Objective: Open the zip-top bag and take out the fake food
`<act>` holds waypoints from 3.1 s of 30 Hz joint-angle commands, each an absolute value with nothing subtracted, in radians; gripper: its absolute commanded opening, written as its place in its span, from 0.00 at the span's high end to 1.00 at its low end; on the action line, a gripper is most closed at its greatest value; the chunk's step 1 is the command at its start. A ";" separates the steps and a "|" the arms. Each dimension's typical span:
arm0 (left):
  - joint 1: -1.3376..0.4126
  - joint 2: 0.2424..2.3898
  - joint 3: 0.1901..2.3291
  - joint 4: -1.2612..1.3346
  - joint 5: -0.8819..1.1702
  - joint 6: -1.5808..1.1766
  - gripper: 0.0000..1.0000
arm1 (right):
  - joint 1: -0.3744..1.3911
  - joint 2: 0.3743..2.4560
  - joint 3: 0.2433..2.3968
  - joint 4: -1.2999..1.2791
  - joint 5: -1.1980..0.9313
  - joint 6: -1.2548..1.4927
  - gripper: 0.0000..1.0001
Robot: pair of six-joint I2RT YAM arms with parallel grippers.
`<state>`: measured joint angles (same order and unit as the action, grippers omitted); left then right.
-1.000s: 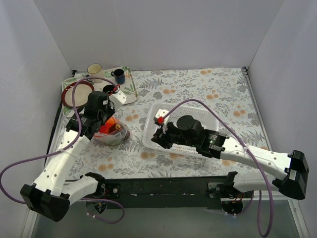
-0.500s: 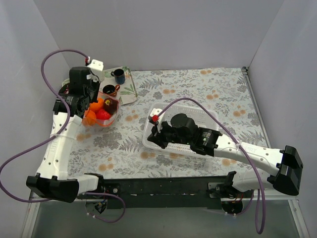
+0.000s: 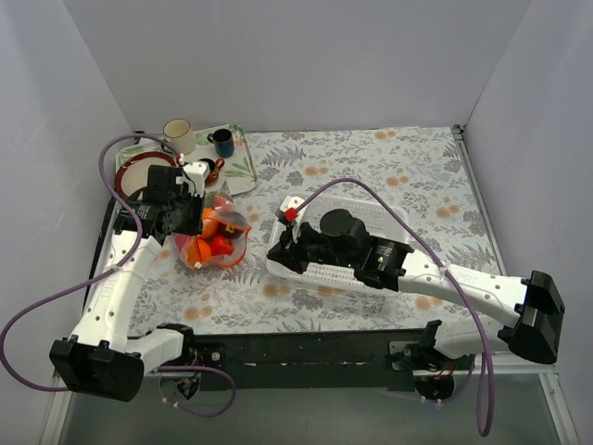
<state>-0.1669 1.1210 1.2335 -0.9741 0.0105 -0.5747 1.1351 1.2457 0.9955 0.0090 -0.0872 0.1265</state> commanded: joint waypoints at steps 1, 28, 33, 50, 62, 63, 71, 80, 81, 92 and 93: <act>-0.169 1.065 1.169 -0.988 0.170 -0.635 1.00 | 1.146 1.304 1.054 0.141 -0.112 0.164 0.82; -0.193 1.101 1.284 -1.155 0.465 -0.515 1.00 | 1.255 1.798 1.321 0.236 0.346 0.152 0.21; -0.193 1.091 1.307 -1.212 0.471 -0.468 1.00 | 1.256 1.884 1.382 0.180 0.423 0.167 0.03; -0.195 1.060 1.213 -1.187 0.361 -0.292 1.00 | 1.278 1.878 1.263 0.152 0.610 0.213 0.02; -0.195 1.077 1.161 -1.170 0.302 -0.229 0.48 | 1.285 1.862 1.219 0.215 0.417 0.190 0.07; -0.193 1.078 1.169 -1.175 0.302 -0.226 0.43 | 1.287 1.873 1.227 0.206 0.419 0.189 0.07; -0.193 1.054 1.241 -1.094 0.121 -0.129 0.30 | 1.292 1.887 1.275 0.170 0.433 0.198 0.12; -0.179 1.055 1.218 -1.001 0.174 -0.156 0.38 | 1.296 1.876 1.278 0.170 0.445 0.199 0.12; -0.181 1.074 1.260 -1.040 0.304 -0.167 0.38 | 1.296 1.873 1.272 0.172 0.451 0.201 0.12; -0.179 1.086 1.430 -1.142 0.461 -0.216 0.37 | 1.298 1.871 1.252 0.172 0.454 0.209 0.11; -0.179 1.074 1.386 -1.097 0.396 -0.222 0.40 | 1.296 1.870 1.252 0.176 0.454 0.210 0.11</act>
<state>-0.1841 1.1133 1.4910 -1.1664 0.5011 -0.1970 1.2915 1.8954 1.2423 0.1528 0.4358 0.1909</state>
